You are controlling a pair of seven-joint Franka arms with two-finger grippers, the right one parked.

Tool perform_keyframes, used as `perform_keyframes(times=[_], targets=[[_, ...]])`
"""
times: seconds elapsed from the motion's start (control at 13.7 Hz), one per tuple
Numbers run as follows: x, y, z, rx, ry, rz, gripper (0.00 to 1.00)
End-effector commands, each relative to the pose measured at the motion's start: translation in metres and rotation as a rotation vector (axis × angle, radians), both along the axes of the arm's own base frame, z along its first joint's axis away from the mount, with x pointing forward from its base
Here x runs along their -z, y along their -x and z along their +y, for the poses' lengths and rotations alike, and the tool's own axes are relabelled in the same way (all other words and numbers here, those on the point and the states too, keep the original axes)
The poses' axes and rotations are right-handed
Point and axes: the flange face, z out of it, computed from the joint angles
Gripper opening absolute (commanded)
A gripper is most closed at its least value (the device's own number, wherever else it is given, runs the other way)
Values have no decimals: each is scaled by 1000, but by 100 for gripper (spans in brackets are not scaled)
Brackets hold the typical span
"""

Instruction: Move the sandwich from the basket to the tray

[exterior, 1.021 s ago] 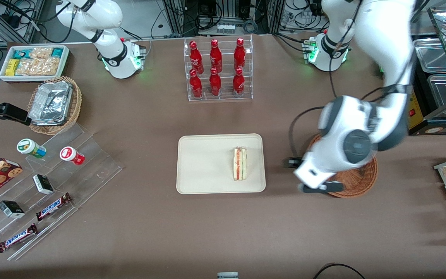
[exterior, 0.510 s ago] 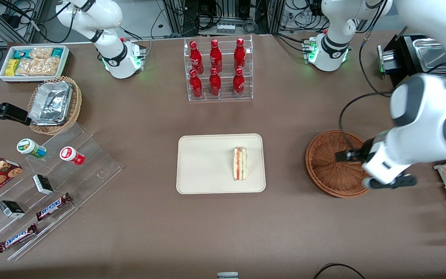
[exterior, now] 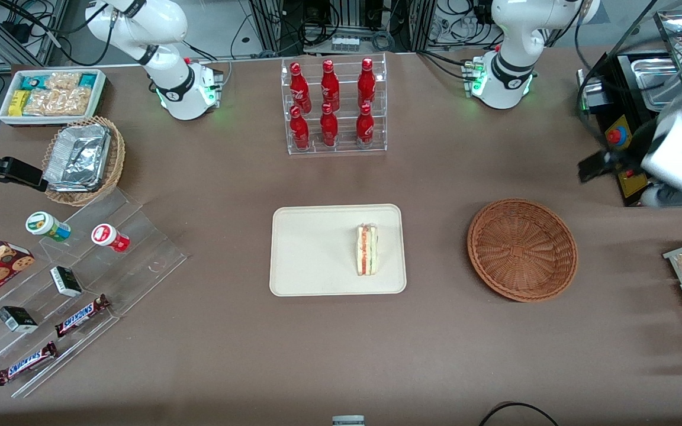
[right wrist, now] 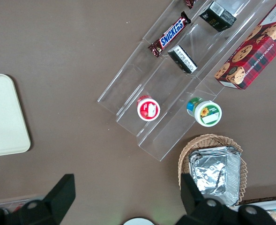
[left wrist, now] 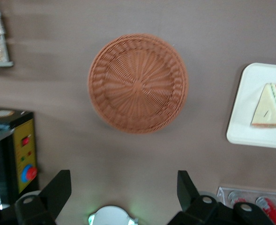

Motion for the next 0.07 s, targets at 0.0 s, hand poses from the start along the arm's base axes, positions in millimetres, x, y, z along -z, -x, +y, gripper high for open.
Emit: perform_keyframes(times=[0.0], targets=[[-1,36,5,9,-37,24,100]])
